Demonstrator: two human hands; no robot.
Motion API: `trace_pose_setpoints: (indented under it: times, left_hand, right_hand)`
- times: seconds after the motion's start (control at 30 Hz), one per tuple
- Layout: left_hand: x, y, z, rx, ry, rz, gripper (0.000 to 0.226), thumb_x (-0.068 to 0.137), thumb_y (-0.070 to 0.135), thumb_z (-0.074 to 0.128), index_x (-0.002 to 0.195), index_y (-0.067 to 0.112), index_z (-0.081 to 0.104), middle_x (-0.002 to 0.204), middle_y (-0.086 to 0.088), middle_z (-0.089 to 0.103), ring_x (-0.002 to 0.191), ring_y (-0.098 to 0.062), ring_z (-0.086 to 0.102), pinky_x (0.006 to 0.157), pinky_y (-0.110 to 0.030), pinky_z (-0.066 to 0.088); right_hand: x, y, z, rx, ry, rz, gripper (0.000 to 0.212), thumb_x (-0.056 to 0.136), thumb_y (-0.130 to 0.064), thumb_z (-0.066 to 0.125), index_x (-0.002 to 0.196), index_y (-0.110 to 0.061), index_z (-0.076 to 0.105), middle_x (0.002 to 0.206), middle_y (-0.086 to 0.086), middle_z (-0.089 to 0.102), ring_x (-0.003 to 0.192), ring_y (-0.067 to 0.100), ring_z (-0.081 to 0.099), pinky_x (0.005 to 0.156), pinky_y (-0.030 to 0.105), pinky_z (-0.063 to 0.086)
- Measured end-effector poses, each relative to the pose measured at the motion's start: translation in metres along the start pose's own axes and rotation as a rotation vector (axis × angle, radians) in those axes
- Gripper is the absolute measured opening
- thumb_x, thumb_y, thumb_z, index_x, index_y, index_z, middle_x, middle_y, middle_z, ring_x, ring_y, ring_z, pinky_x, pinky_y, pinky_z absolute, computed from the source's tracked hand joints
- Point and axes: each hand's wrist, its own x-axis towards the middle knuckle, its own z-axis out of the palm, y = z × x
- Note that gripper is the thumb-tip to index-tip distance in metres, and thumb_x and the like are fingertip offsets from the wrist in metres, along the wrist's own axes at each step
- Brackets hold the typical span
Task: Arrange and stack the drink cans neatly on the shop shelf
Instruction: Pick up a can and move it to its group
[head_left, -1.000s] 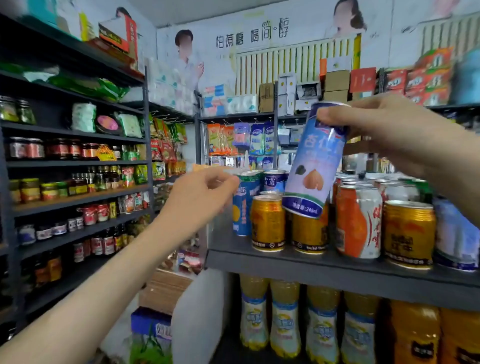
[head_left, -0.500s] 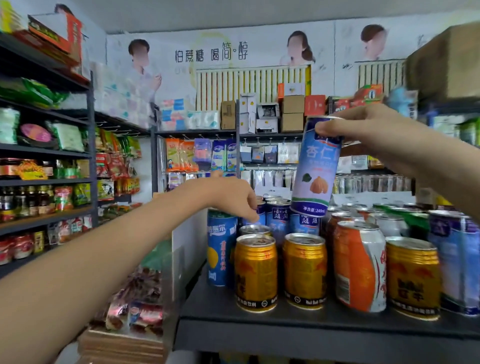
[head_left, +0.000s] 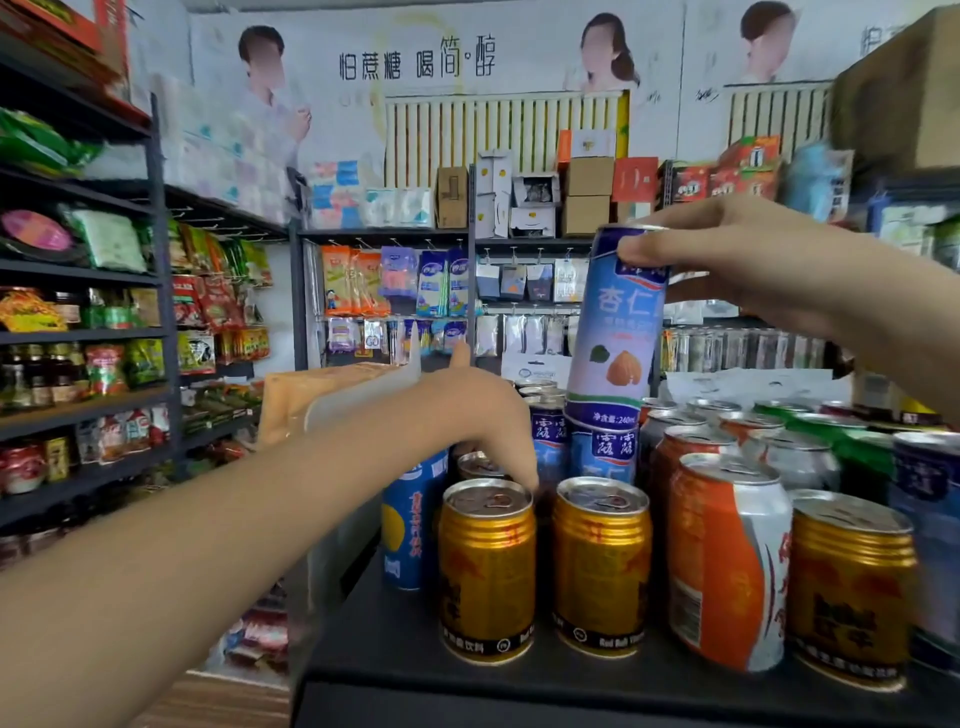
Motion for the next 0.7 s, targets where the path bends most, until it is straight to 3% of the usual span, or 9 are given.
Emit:
trace_pose_setpoints:
  times: [0.13,0.27,0.37,0.47,0.57,0.63,0.7]
  left_hand:
    - [-0.001,-0.006,-0.003,-0.016,0.049,0.022,0.054,0.078,0.068,0.053,0.060,0.018,0.045,0.066,0.004,0.046,0.067,-0.014,0.038,0.098,-0.050,0.023]
    - [-0.002,-0.017,-0.001,-0.088,0.124,0.064,0.061,0.070,0.074,0.057,0.056,0.015,0.049,0.057,0.004,0.044,0.063,-0.013,0.043,0.080,-0.042,0.030]
    - [-0.009,-0.027,-0.008,-0.243,0.215,0.085,0.056,0.069,0.071,0.060,0.067,0.016,0.066,0.068,0.007,0.063,0.073,-0.012,0.058,0.076,-0.033,0.039]
    - [-0.024,-0.042,-0.030,-0.440,0.343,0.057,0.054,0.067,0.065,0.066,0.089,0.016,0.071,0.087,0.005,0.068,0.081,-0.009,0.062,0.065,-0.020,0.047]
    - [-0.042,-0.058,-0.050,-0.581,0.450,0.018,0.060,0.062,0.062,0.069,0.099,0.014,0.070,0.102,-0.002,0.066,0.096,-0.018,0.060,0.083,-0.034,0.050]
    - [-0.053,-0.064,-0.058,-0.679,0.480,0.006,0.064,0.062,0.057,0.072,0.109,0.013,0.067,0.109,-0.006,0.065,0.100,-0.024,0.060,0.091,-0.042,0.050]
    - [-0.061,-0.071,-0.061,-0.811,0.505,-0.010,0.063,0.065,0.048,0.075,0.114,0.010,0.065,0.113,-0.009,0.063,0.100,-0.026,0.061,0.089,-0.040,0.052]
  right_hand:
    - [0.002,0.003,-0.002,0.023,-0.014,0.002,0.044,0.066,-0.036,0.069,0.100,-0.008,0.069,0.091,0.000,0.074,0.083,0.006,0.067,0.073,0.018,0.053]
    - [0.009,0.003,-0.004,0.029,-0.021,0.004,0.050,0.063,-0.038,0.070,0.102,-0.006,0.069,0.098,0.005,0.073,0.089,0.011,0.066,0.083,0.025,0.053]
    - [0.012,0.001,-0.003,0.037,-0.006,-0.010,0.043,0.064,-0.036,0.070,0.096,-0.008,0.068,0.093,0.004,0.071,0.087,0.012,0.065,0.082,0.026,0.054]
    - [0.014,-0.003,-0.009,0.050,0.031,-0.022,0.030,0.072,-0.033,0.069,0.091,-0.011,0.064,0.083,-0.002,0.071,0.079,0.008,0.067,0.071,0.020,0.055]
    - [0.014,-0.007,-0.017,0.100,0.132,-0.012,0.011,0.085,-0.024,0.063,0.089,-0.013,0.061,0.081,-0.004,0.070,0.074,0.005,0.067,0.066,0.017,0.054]
    - [0.014,-0.010,-0.021,0.120,0.163,0.002,0.011,0.087,-0.023,0.062,0.091,-0.013,0.060,0.087,0.000,0.068,0.076,0.006,0.067,0.066,0.018,0.055]
    - [0.016,-0.012,-0.019,0.115,0.142,0.007,0.016,0.083,-0.024,0.065,0.093,-0.011,0.061,0.089,0.002,0.068,0.079,0.009,0.067,0.068,0.019,0.055]
